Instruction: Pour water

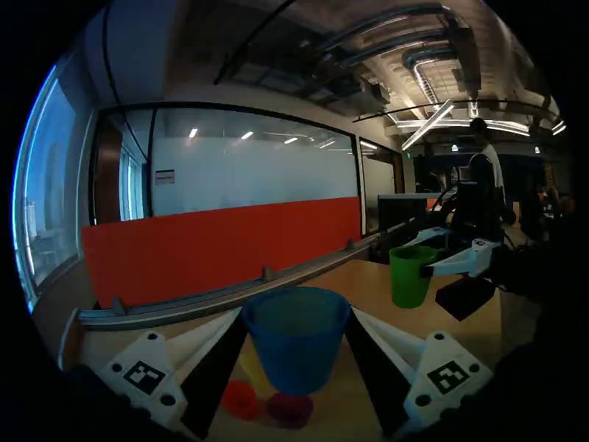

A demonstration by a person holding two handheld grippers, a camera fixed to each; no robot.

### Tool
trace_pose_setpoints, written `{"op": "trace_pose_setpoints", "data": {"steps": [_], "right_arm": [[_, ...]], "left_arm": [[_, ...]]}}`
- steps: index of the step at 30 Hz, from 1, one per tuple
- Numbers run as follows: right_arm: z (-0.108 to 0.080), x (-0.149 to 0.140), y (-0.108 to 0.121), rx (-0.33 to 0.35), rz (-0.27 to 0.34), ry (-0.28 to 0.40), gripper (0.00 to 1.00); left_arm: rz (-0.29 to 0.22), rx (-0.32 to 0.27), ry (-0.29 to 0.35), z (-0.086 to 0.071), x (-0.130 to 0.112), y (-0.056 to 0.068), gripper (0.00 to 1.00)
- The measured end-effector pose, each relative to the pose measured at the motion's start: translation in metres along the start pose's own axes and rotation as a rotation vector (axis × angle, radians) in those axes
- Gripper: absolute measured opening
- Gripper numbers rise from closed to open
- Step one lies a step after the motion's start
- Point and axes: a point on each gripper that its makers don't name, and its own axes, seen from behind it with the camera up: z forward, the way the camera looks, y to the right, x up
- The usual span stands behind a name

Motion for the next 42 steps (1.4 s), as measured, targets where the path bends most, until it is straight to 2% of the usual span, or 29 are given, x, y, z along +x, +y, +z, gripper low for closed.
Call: {"op": "trace_pose_setpoints", "data": {"steps": [15,27,42], "right_arm": [[-0.010,-0.021,0.003,0.013,-0.018,-0.085,0.92],[-0.013,-0.055,0.002,0.033,-0.038,-0.185,0.92],[-0.015,-0.102,-0.001,0.075,-0.058,-0.306,0.92]], "left_arm": [[0.013,-0.078,-0.088,0.001,-0.042,0.025,0.88],[0.035,-0.145,-0.190,-0.002,-0.093,0.050,0.89],[0.051,-0.206,-0.324,-0.008,-0.151,0.066,0.89]]}}
